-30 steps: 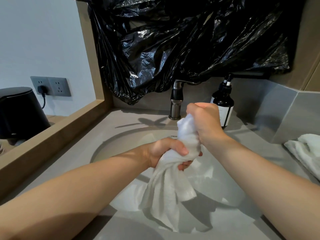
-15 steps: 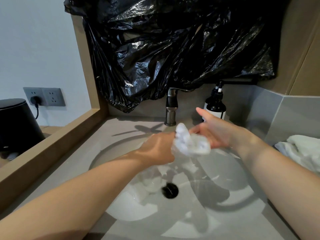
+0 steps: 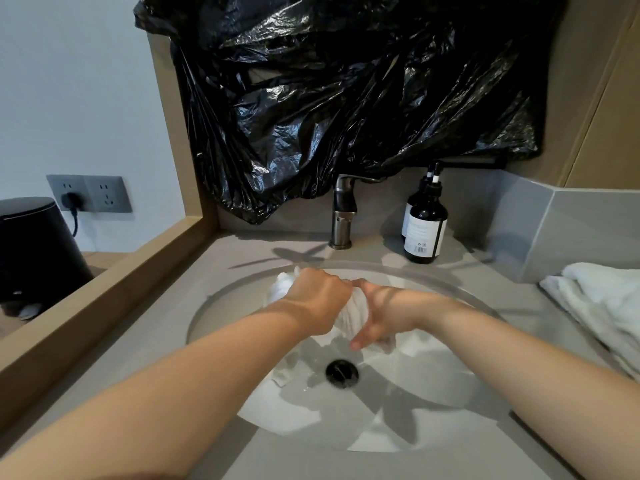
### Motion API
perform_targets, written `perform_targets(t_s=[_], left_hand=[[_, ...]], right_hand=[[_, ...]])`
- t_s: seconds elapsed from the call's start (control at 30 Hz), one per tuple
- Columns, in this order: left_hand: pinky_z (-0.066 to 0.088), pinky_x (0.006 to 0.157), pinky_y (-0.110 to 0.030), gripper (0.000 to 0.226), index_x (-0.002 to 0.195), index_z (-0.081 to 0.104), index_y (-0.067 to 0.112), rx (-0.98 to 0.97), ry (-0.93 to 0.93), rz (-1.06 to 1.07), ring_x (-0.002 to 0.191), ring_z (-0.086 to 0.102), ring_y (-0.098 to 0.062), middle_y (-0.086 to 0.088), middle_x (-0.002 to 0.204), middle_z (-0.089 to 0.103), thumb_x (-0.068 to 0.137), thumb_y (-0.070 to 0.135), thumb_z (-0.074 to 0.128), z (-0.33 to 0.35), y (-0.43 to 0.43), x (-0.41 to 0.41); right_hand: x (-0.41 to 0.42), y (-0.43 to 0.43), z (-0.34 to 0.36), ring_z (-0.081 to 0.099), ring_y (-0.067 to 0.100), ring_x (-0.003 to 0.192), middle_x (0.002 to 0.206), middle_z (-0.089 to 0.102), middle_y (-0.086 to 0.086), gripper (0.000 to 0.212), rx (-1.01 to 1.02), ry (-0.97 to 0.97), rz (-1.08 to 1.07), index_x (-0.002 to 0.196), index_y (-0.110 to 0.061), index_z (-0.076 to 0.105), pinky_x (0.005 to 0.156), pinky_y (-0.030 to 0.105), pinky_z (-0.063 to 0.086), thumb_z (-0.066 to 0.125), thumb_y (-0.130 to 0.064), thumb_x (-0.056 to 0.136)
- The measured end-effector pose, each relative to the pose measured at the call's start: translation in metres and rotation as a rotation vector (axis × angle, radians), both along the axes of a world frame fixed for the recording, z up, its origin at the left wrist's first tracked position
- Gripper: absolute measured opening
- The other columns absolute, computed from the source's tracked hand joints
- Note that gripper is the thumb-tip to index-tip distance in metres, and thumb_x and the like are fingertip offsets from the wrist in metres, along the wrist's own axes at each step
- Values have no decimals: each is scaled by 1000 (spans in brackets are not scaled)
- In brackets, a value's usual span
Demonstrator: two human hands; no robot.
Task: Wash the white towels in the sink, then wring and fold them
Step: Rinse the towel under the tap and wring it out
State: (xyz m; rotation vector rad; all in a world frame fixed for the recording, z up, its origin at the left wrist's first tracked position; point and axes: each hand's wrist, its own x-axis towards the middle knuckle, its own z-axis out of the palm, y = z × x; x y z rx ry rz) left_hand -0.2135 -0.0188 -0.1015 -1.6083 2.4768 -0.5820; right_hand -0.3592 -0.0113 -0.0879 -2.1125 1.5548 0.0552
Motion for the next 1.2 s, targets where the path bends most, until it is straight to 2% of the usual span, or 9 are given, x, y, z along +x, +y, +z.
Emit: perform_targets(t_s=[0.13,0.3,0.43,0.6,0.7,0.9,1.0,1.1,1.2], left_hand=[[36,69,-32,38,125,53,17,8,2,-71,94,63,-24,1,103,65,87,12,56,-8,-3,2],[37,72,-29,16,99,56,16,116,162,-66,79,53,-19,4,84,55,83,13,57,-14,-8,5],[52,63,-31,16,88,57,13,305,291,13,74,59,-21,-2,81,58,72,11,60,-23,-16,20],[57,82,-40,45,107,59,15,600,347,202,91,62,-25,-4,101,59,63,15,68,-26,-11,31],[55,88,-45,51,101,63,17,760,315,254,94,66,-29,-5,102,65,52,22,72,-25,-11,31],[53,92,-43,48,110,60,20,764,440,282,99,63,-26,-3,111,62,64,24,74,-26,-10,34],[53,86,-36,41,108,59,19,653,655,237,96,59,-21,-4,110,58,70,21,73,-20,-7,34],[53,87,-34,51,113,59,16,641,905,282,96,58,-20,-1,107,58,65,21,77,-12,-5,41],[56,89,-40,51,107,68,3,747,1412,255,98,68,-29,-12,100,73,56,8,75,-3,-5,44]], right_hand=[[11,-2,-21,53,24,116,132,48,5,115,-104,90,-76,150,-24,12,89,33,48,88,-37,65],[22,-2,-38,54,29,109,125,42,2,84,-322,235,-153,138,-19,30,74,32,46,79,-36,73],[34,-5,-49,55,29,105,122,47,5,63,-500,376,-25,128,-13,39,81,32,38,71,-34,78],[41,-3,-62,61,25,92,114,52,5,52,-581,449,159,121,-10,44,87,34,29,65,-36,81],[41,-1,-68,60,27,91,113,55,8,56,-605,503,241,122,-7,45,88,35,30,63,-43,84],[38,-7,-57,59,24,92,115,53,5,51,-620,503,272,122,-13,46,83,32,24,63,-40,82],[22,-11,-36,53,23,108,128,47,1,62,-569,279,191,132,-21,41,91,31,33,70,-37,79],[-2,-10,-20,48,16,121,137,41,-6,78,-290,-320,-66,143,-30,33,100,31,41,74,-47,78],[-30,-19,-16,56,15,118,132,58,5,71,196,-1004,-292,132,-23,43,100,40,43,41,-73,82]])
